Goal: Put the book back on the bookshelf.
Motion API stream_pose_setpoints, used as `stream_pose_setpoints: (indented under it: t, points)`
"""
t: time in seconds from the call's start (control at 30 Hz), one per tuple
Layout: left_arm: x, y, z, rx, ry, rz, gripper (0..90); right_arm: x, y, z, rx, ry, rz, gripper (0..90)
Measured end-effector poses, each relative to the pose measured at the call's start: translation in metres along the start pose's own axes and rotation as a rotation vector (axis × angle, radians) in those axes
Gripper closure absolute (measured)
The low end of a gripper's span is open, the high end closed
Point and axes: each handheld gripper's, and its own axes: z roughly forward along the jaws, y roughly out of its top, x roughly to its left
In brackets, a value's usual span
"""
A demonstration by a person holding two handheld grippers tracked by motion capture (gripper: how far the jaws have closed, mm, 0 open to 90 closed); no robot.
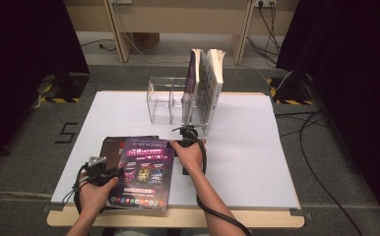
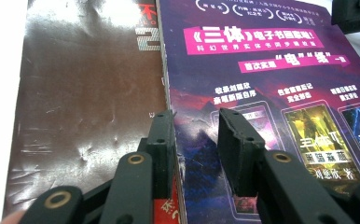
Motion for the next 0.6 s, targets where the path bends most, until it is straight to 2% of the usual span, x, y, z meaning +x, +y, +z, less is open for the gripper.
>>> stream_pose_setpoints:
  t: [0.1,0.17,0.2,0.23,0.3,0.47,0.6]
  points:
    - [-0.0002,-0.0017,0.0,-0.013,0.002,-0.001,66.4,0.0036,0.005,0.0019,0.023,-0.025,-0.082,59.1]
    - [-0.0004,-0.0016,-0.0002,-0.011,0.004,0.003,66.5,0.0055,0.0054,0.0052,-0.014,-0.043,-0.102,57.0]
    - [-0.0002,-0.0015,0.0,-0.012,0.001,-0.001,66.4,0.0058,0.0057,0.0054,-0.017,-0.047,-0.089,56.6]
    - [0.0001,-0.0015,0.0,-0.012,-0.001,-0.004,66.4,0.0052,0.0062,0.0067,-0.046,-0.045,-0.093,55.1]
    - [0.0,-0.0017,-0.0001,-0.013,0.0,-0.003,66.4,0.005,0.0071,0.0093,-0.054,-0.06,-0.107,55.6]
    - [-0.0005,-0.0007,0.0,-0.006,0.004,0.0,66.5,0.0027,0.0086,0.0094,-0.048,-0.042,-0.084,55.9]
    - [0.0014,-0.0009,0.0,-0.008,-0.008,-0.014,67.0,0.0014,0.0095,0.009,-0.043,-0.036,-0.09,57.4]
